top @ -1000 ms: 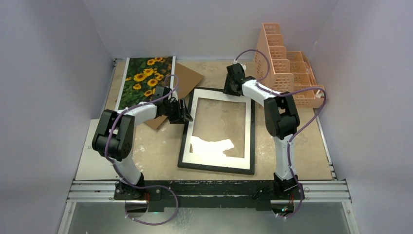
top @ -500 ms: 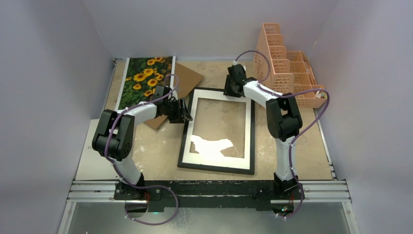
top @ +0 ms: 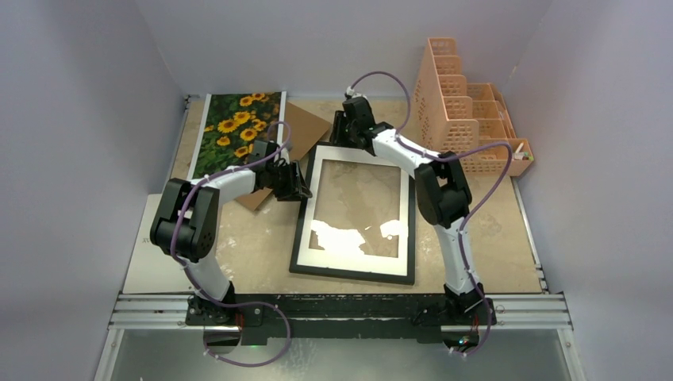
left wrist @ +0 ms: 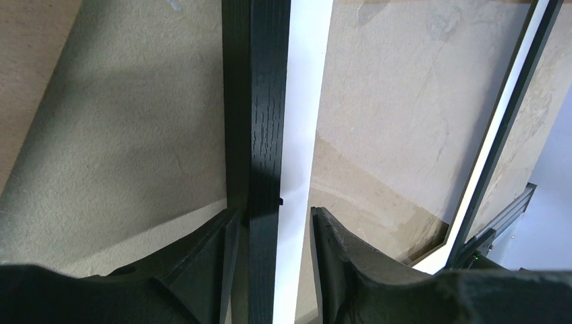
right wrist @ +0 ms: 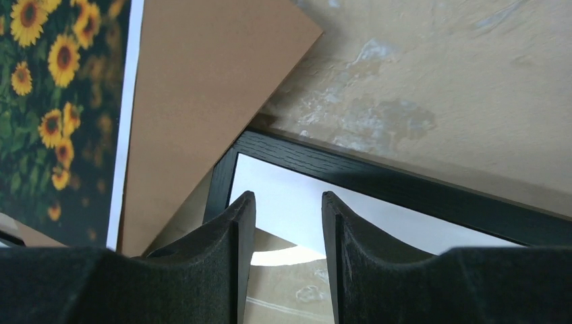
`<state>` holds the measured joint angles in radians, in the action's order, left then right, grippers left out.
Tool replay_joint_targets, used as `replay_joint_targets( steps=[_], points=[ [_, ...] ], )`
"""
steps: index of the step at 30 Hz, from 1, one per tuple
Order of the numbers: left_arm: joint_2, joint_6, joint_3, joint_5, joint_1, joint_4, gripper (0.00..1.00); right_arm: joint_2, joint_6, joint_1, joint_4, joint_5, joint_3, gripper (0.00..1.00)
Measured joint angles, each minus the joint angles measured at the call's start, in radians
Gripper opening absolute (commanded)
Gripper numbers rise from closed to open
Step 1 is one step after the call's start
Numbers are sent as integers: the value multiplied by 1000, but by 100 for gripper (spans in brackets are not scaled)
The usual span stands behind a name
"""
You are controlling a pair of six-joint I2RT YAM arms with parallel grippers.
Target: Put the photo into the frame
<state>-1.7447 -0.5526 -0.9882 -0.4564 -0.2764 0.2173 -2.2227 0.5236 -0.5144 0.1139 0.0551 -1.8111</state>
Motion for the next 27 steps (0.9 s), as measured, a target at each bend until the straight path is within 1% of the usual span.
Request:
replay_joint_targets(
  steps=[6,14,27],
  points=[
    [0,0,9,0,0,-2,45,-49,11,3,16,1,13,43],
    [0,0,15,0,0,-6,45,-34,18,7,-1,-2,71,42],
    [-4,0,15,11,0,-11,46,-5,14,3,14,-37,74,44]
  ],
)
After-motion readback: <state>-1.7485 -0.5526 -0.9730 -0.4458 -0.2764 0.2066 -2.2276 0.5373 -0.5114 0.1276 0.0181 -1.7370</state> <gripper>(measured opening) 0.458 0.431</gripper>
